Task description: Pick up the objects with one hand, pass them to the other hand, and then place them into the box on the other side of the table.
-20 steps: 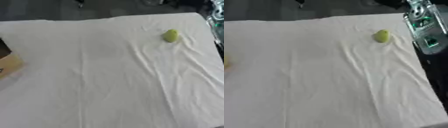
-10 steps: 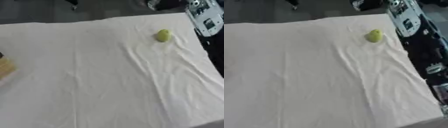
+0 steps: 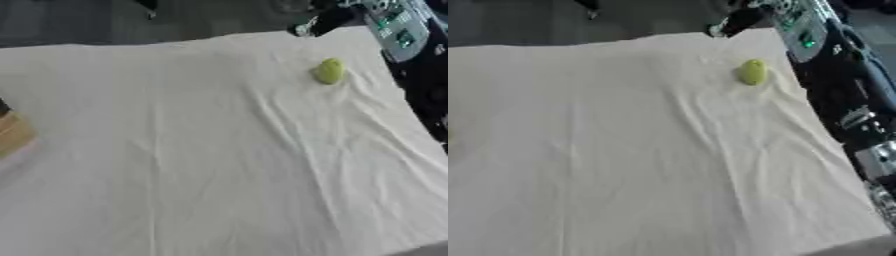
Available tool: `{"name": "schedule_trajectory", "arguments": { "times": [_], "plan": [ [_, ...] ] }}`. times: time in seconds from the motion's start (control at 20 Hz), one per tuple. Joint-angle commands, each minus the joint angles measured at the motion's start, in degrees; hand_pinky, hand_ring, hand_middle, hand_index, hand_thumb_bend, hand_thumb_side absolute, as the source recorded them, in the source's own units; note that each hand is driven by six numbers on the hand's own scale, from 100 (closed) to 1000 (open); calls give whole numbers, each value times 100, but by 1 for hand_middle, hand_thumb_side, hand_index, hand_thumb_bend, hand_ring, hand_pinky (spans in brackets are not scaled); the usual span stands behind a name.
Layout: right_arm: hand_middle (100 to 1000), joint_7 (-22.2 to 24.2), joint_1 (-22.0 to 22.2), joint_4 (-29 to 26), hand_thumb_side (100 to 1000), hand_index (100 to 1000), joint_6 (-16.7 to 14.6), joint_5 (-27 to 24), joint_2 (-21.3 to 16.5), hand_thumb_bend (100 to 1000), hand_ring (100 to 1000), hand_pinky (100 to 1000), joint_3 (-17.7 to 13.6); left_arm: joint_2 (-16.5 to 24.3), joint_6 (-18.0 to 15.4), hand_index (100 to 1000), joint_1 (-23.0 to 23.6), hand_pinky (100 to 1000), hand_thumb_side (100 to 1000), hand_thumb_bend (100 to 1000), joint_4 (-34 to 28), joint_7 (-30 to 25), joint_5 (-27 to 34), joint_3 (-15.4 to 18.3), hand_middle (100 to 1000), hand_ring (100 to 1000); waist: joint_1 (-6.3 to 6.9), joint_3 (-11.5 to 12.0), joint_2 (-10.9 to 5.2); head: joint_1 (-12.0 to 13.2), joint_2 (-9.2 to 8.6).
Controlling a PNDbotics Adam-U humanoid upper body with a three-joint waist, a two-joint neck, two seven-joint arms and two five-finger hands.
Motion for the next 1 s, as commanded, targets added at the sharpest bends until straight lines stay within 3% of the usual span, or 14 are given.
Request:
{"name": "schedule_trajectory", "arguments": {
  "times": [0.05, 0.5, 1.0],
  "plan": [
    [848, 403, -139, 71, 288, 902, -130, 115, -305, 447, 855, 857, -82, 122, 8, 741, -51, 738, 516, 643, -36, -28, -24, 42, 685, 699, -1, -1, -158, 22, 19],
    [824, 712, -118, 439, 243, 864, -195, 649, -446, 492, 851, 861, -254, 135, 56, 739, -57, 741, 506, 640, -27, -52, -69, 35, 688, 701, 31, -4, -161, 20, 11],
    [821, 582, -62, 729, 232, 877, -129, 1111, -431, 495, 848, 863, -354, 113, 110, 736, -68, 741, 505, 639, -35, -93, -93, 34, 684, 700, 63, 16, -107, 26, -13]
  ]
}}
